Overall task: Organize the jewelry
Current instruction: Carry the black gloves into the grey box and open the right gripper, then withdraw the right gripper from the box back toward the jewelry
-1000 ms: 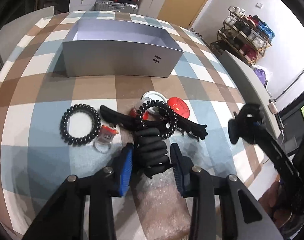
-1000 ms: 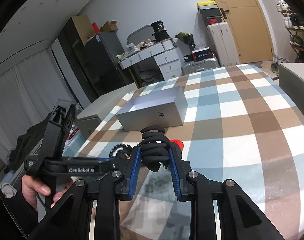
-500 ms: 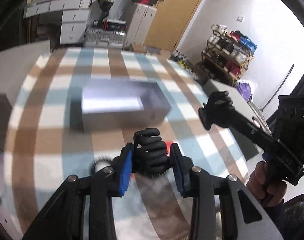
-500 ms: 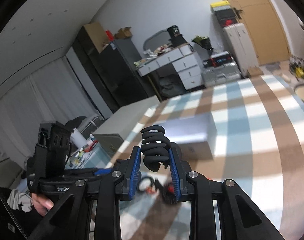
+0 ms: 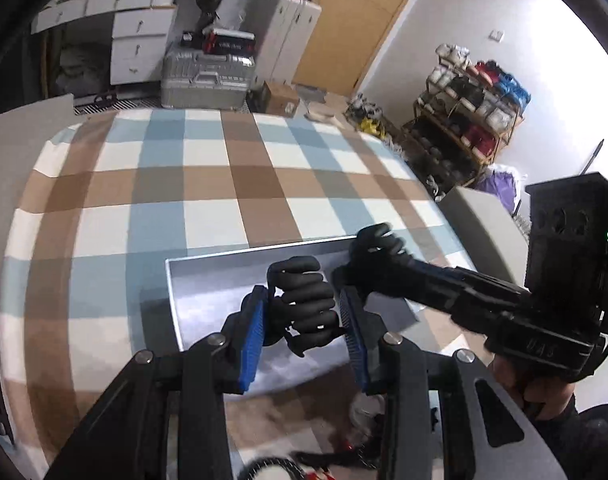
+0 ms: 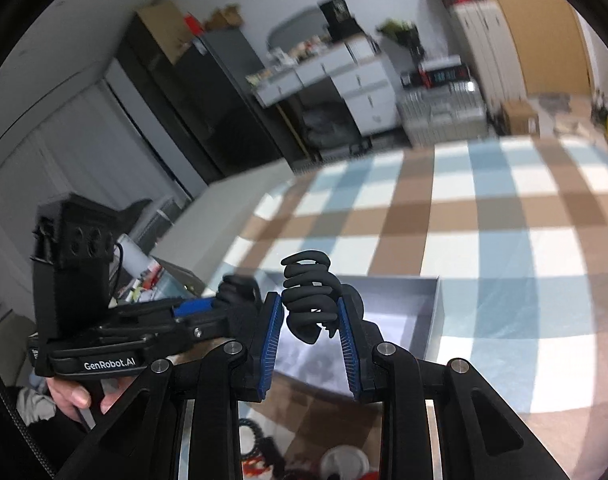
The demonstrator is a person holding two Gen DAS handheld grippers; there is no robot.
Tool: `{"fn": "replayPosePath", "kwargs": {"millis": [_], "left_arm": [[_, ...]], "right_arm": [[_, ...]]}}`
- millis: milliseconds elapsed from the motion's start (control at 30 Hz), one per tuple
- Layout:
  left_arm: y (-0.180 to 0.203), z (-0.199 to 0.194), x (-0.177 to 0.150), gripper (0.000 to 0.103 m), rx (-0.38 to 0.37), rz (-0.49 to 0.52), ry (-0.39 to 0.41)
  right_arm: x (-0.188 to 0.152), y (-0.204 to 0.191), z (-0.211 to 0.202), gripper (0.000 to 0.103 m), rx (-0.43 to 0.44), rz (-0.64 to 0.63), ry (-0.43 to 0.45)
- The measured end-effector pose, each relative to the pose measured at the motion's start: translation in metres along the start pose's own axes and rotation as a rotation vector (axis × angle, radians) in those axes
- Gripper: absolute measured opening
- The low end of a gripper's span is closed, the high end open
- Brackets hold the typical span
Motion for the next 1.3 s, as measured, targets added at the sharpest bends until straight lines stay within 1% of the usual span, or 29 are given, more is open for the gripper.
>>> {"fn": "replayPosePath", "kwargs": {"millis": [67, 133, 267, 367, 500, 567, 600, 633, 667, 733, 800, 833, 900, 933, 967, 1000, 1033, 1067, 1100, 1133, 1167, 1200, 1233, 1267, 1300], "left_arm": [[-0.002, 0.01, -0.004, 0.031, -0.01, 0.001, -0.034], [-0.004, 0.013, -0.005, 0.031, -0.026, -0.018, -0.057], [-0.006, 0.017, -0.006, 0.031, -0.029, -0.028, -0.069], [-0.008, 0.02, -0.007, 0.031, -0.017, -0.024, -0.079], [-0.014, 0.023, -0.009, 0.031, 0.035, -0.013, -0.096], [-0.016, 0.021, -0.008, 0.033, 0.029, -0.023, -0.089], [-0.017, 0.02, -0.008, 0.039, 0.031, -0.027, -0.092], [-0.018, 0.02, -0.007, 0.05, 0.041, -0.025, -0.089], [-0.018, 0.019, -0.007, 0.054, 0.042, -0.024, -0.082], [-0.016, 0.016, -0.006, 0.066, 0.035, -0.023, -0.073], [-0.015, 0.009, -0.007, 0.071, 0.047, -0.019, -0.057], [-0.014, 0.009, -0.006, 0.072, 0.05, -0.018, -0.054], [-0.012, 0.004, -0.007, 0.073, 0.046, -0.021, -0.048], [-0.01, 0.001, -0.007, 0.076, 0.048, -0.018, -0.047], [-0.009, -0.002, -0.007, 0.078, 0.054, -0.013, -0.043], [-0.006, -0.007, -0.007, 0.082, 0.062, -0.001, -0.032], [-0.003, -0.012, -0.007, 0.083, 0.079, 0.016, -0.016], [0.001, -0.019, -0.006, 0.083, 0.104, 0.048, 0.01], [0.005, -0.024, -0.005, 0.085, 0.12, 0.076, 0.036], [0.011, -0.032, -0.004, 0.09, 0.133, 0.102, 0.066], [0.014, -0.039, -0.003, 0.092, 0.147, 0.12, 0.097], [0.017, -0.045, -0.002, 0.098, 0.155, 0.133, 0.125], [0.021, -0.051, -0.001, 0.102, 0.162, 0.148, 0.157], [0.027, -0.061, -0.001, 0.102, 0.173, 0.173, 0.196], [0.03, -0.065, 0.0, 0.102, 0.184, 0.192, 0.218]], "right_arm": [[-0.005, 0.005, 0.011, 0.027, -0.016, -0.006, -0.027], [-0.01, 0.009, 0.018, 0.027, -0.048, -0.023, -0.047], [-0.014, 0.014, 0.027, 0.027, -0.072, -0.034, -0.069], [-0.016, 0.016, 0.031, 0.027, -0.097, -0.05, -0.078], [-0.018, 0.022, 0.037, 0.028, -0.117, -0.039, -0.086], [-0.018, 0.022, 0.035, 0.03, -0.106, -0.025, -0.076], [-0.018, 0.022, 0.035, 0.03, -0.105, -0.024, -0.075], [-0.018, 0.022, 0.034, 0.03, -0.101, -0.021, -0.073], [-0.018, 0.021, 0.034, 0.03, -0.095, -0.017, -0.074], [-0.018, 0.019, 0.032, 0.031, -0.082, -0.01, -0.074], [-0.016, 0.017, 0.027, 0.033, -0.077, -0.01, -0.06], [-0.015, 0.015, 0.021, 0.034, -0.074, -0.011, -0.044], [-0.012, 0.011, 0.01, 0.042, -0.071, -0.019, -0.007], [-0.01, 0.009, 0.004, 0.045, -0.073, -0.025, 0.013], [-0.009, 0.007, -0.002, 0.051, -0.076, -0.032, 0.03], [-0.007, 0.005, -0.011, 0.06, -0.087, -0.042, 0.057], [-0.005, 0.004, -0.019, 0.065, -0.113, -0.051, 0.081], [-0.004, 0.002, -0.027, 0.072, -0.128, -0.061, 0.102], [-0.002, 0.0, -0.034, 0.074, -0.134, -0.07, 0.124], [-0.001, -0.002, -0.043, 0.074, -0.135, -0.077, 0.148], [0.0, -0.006, -0.055, 0.077, -0.133, -0.085, 0.178], [0.001, -0.009, -0.064, 0.082, -0.134, -0.092, 0.201], [0.001, -0.011, -0.07, 0.086, -0.135, -0.099, 0.218], [0.002, -0.016, -0.08, 0.093, -0.138, -0.111, 0.249], [0.001, -0.02, -0.09, 0.102, -0.144, -0.122, 0.281]]}}
Point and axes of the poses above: each gripper's, at about its wrist camera, not at the fingertips, and z roughly the way its jaws point, y to its right, x to its top, the point moved 5 cm from there along z, roughly the way its jaws point, and after that the axes turned 13 degrees about y, right-handed, at the moved point
